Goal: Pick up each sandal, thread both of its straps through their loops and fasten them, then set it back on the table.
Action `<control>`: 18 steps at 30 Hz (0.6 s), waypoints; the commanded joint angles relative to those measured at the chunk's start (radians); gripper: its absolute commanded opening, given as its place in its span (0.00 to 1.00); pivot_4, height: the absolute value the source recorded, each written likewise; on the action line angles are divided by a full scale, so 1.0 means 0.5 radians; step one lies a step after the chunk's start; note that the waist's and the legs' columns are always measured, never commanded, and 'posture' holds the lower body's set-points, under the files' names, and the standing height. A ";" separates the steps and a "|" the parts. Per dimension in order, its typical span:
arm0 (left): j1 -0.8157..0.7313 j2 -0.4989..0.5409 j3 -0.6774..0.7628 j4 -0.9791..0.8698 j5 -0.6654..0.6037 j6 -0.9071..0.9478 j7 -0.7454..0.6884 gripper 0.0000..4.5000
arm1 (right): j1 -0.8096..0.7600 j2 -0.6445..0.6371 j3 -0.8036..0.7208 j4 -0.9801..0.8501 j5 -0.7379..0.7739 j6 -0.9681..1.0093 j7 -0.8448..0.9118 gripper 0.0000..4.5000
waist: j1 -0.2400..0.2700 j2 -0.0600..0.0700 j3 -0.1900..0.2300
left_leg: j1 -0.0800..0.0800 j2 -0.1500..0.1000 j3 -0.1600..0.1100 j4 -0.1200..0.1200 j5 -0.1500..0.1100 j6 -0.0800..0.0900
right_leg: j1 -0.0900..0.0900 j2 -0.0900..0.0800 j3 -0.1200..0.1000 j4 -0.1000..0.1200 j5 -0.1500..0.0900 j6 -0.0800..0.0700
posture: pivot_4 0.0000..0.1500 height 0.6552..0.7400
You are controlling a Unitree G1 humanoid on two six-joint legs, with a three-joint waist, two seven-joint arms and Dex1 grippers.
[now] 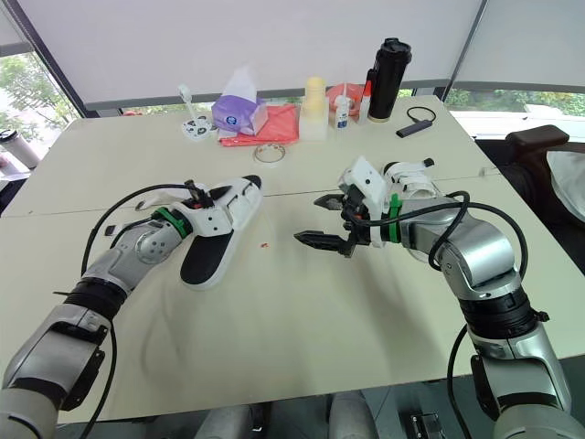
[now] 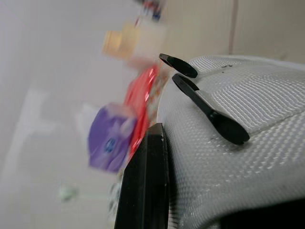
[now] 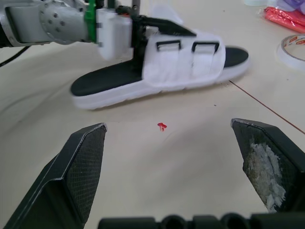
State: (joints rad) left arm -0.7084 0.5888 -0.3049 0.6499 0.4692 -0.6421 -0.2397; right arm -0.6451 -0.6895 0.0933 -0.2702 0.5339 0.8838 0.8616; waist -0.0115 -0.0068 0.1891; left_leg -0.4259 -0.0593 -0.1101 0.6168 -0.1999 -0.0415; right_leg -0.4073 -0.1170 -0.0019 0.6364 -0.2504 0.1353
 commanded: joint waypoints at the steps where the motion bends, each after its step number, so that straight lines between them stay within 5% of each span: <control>1: -0.138 0.034 -0.044 -0.051 -0.343 -0.389 -0.392 0.01 | -0.033 -0.023 -0.086 -0.005 -0.010 -0.062 -0.008 1.00 | 0.002 -0.001 0.000 | 0.000 0.000 0.000 0.000 0.000 0.000 | 0.000 0.000 0.000 0.000 0.000 0.000 | 1.00 1.00; 13: -0.508 -0.083 -0.547 0.125 -1.182 -1.208 -1.591 0.01 | 0.095 -0.293 -0.261 -0.078 0.052 -0.016 0.097 1.00 | -0.011 -0.001 0.001 | -0.002 0.000 0.001 0.002 0.000 0.000 | 0.001 0.000 0.000 -0.003 0.000 0.000 | 1.00 1.00; 18: -0.642 -0.061 -0.871 0.321 -1.120 -1.885 -1.593 0.01 | 0.494 -0.634 -0.361 -0.462 0.211 -0.022 0.408 1.00 | -0.001 -0.001 0.001 | -0.002 0.001 0.000 0.002 0.000 0.002 | 0.001 0.000 0.000 -0.003 0.000 0.000 | 1.00 1.00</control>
State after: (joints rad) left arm -0.9986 0.5530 -0.7260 0.8041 -0.0922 -1.4773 -1.0579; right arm -0.4163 -0.9788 -0.0477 -0.4223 0.6098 0.8971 1.0212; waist -0.0121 -0.0074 0.1896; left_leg -0.4269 -0.0590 -0.1097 0.6179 -0.2000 -0.0406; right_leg -0.4065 -0.1171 -0.0018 0.6348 -0.2505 0.1353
